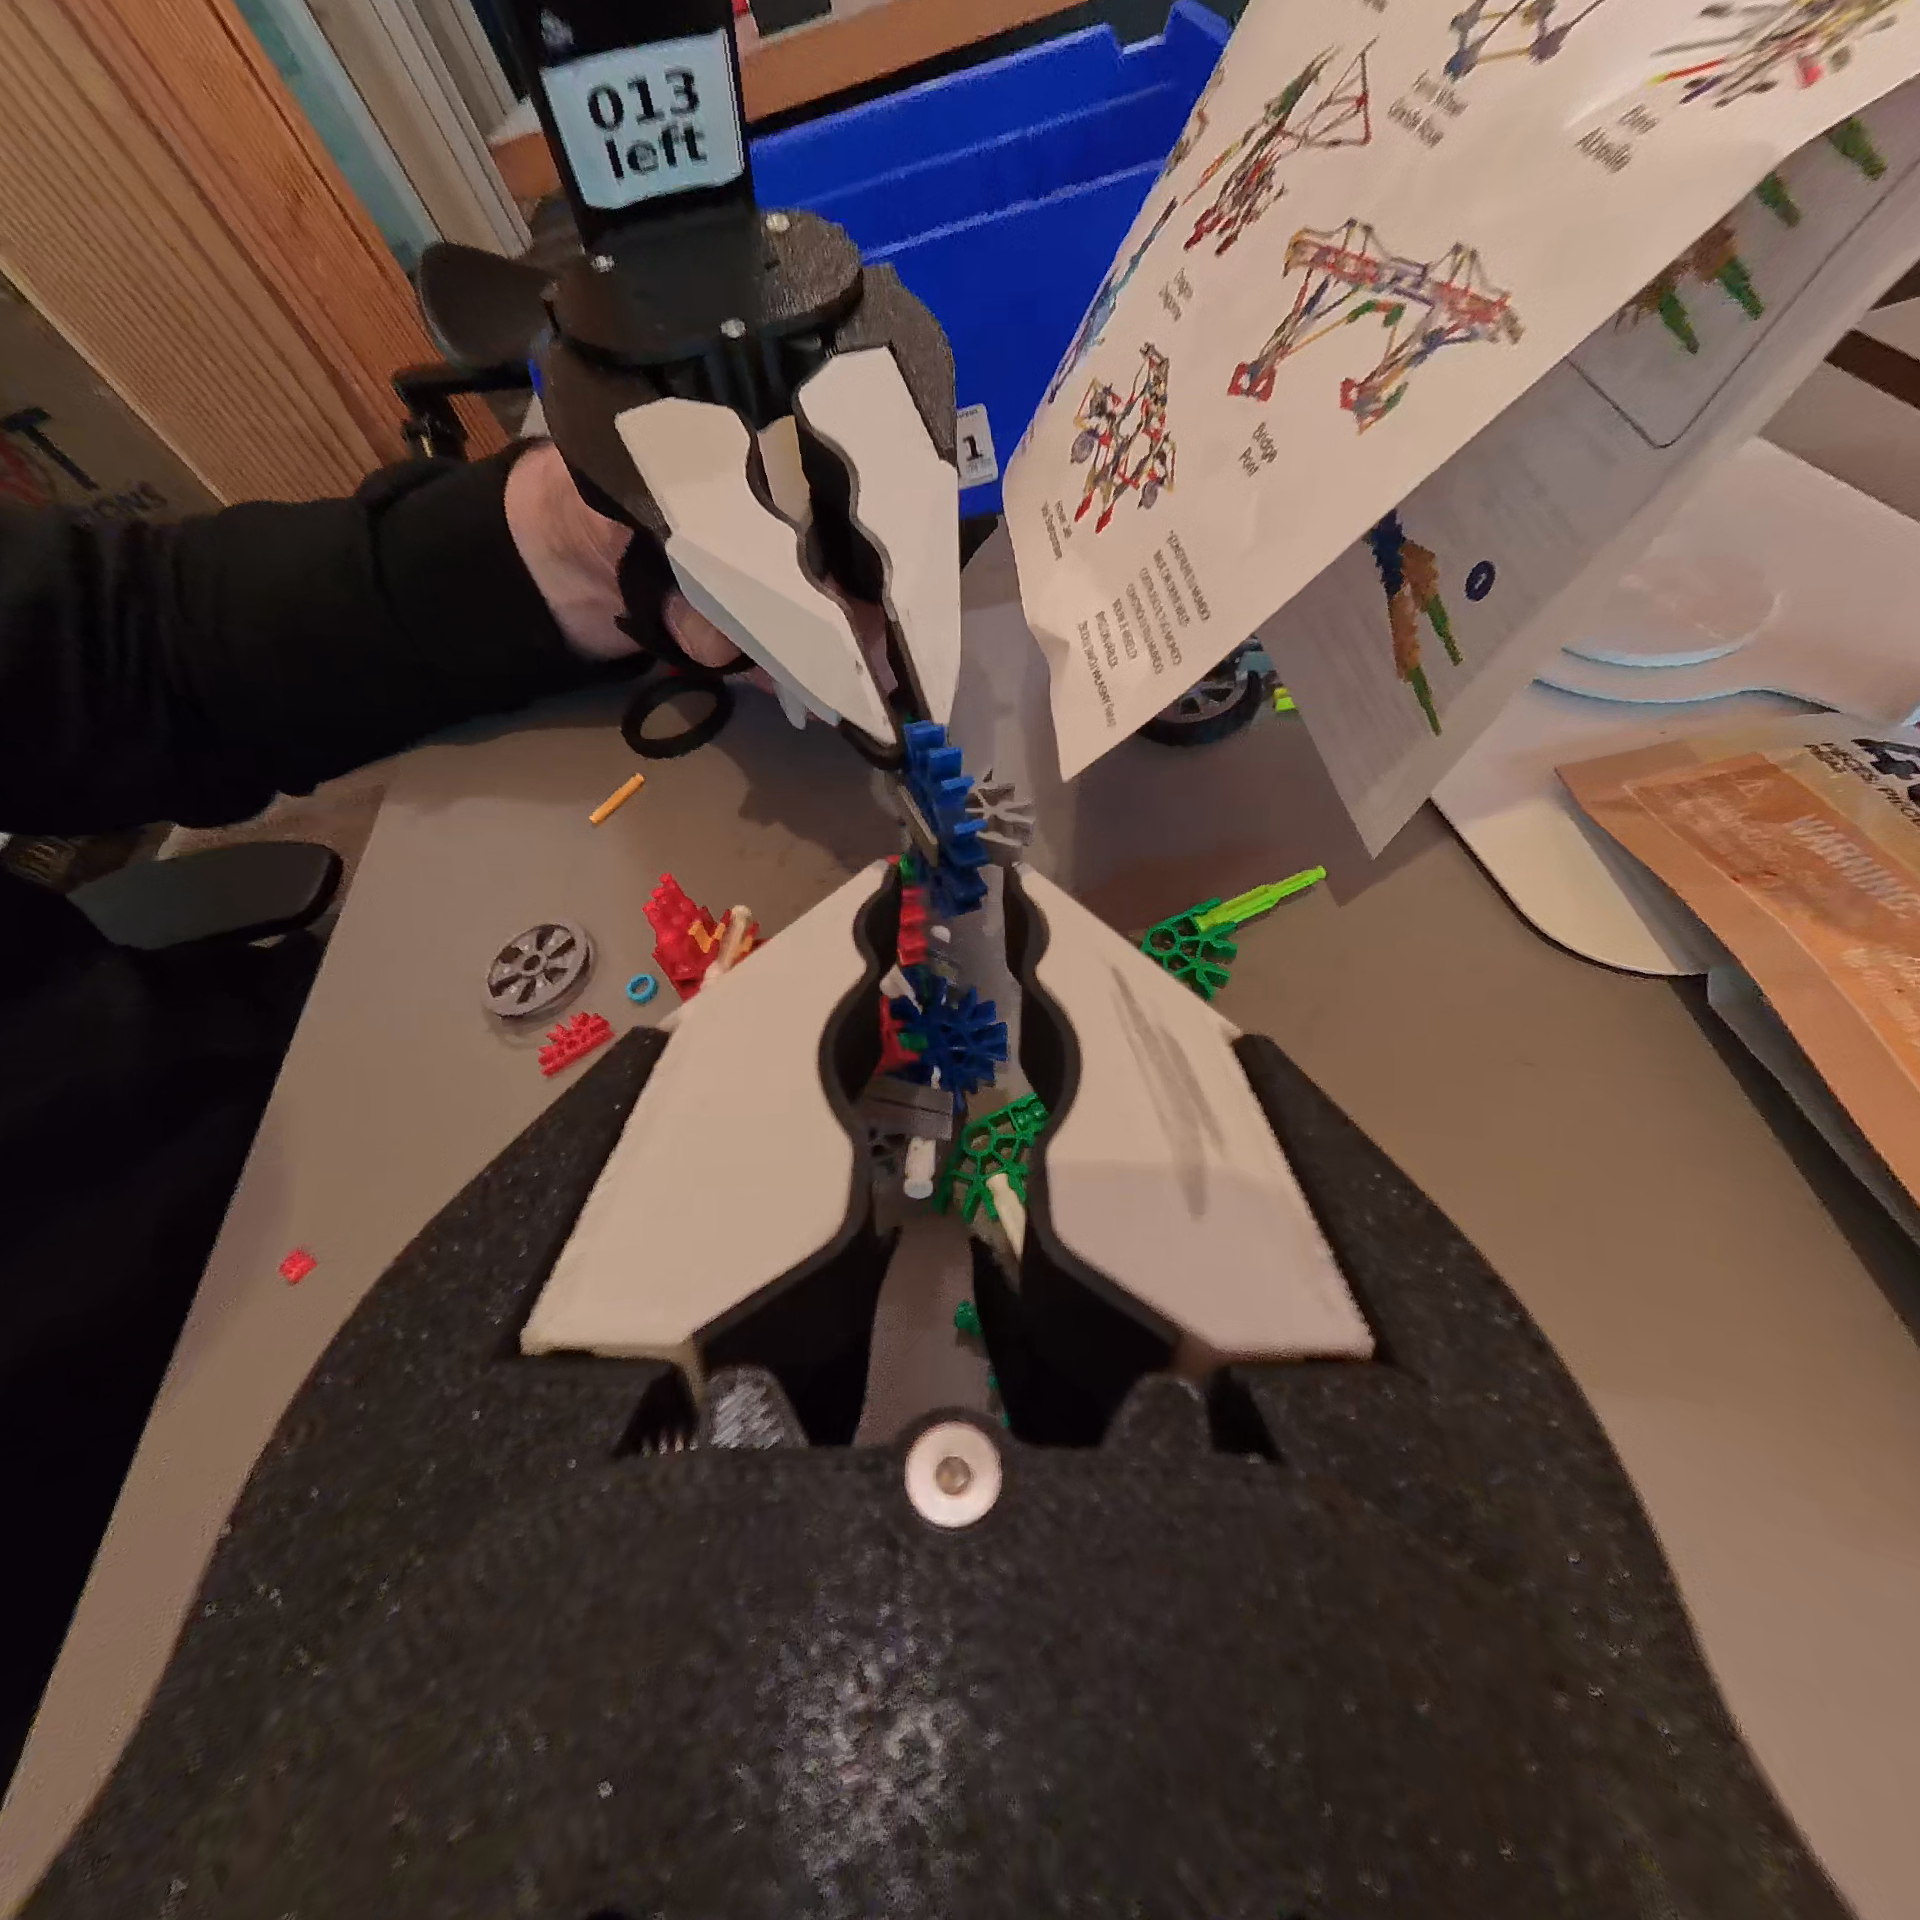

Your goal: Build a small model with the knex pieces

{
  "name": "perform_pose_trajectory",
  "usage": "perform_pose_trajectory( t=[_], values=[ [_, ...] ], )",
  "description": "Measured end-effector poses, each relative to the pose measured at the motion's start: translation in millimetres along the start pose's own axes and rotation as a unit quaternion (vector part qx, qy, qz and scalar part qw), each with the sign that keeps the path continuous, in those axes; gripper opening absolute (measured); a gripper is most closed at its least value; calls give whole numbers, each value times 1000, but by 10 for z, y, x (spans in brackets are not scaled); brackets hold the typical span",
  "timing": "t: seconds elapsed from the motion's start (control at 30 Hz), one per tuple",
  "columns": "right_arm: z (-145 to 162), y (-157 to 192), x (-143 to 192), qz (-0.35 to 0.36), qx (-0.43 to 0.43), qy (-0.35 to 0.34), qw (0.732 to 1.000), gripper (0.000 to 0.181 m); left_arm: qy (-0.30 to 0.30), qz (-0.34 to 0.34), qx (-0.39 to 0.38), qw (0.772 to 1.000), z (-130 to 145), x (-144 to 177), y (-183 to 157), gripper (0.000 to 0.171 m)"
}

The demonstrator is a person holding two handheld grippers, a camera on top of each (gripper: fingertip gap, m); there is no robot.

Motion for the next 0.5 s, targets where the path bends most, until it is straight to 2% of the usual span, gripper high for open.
perform_pose_trajectory(
  t=[0.13,0.23,0.5],
  values=[
    [2,0,-19,6,12,-3,1000,7,-2,3,4,1000,-12,14,0,3],
    [15,8,-33,3,15,0,1000,7,1,3,4,1000,-6,19,3,3],
    [61,28,-75,-12,-1,12,1000,23,-14,6,5,1000,-34,9,-19,3]
  ],
)
Point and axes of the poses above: each gripper's, where its closed fingertips meet, x back along the fingers, z out of its underside, y = z × x across the jaws, the point moved 8 cm from there along x, back along the fingers, and after that the axes turned 11 degrees about -y, right-handed, at the moved point
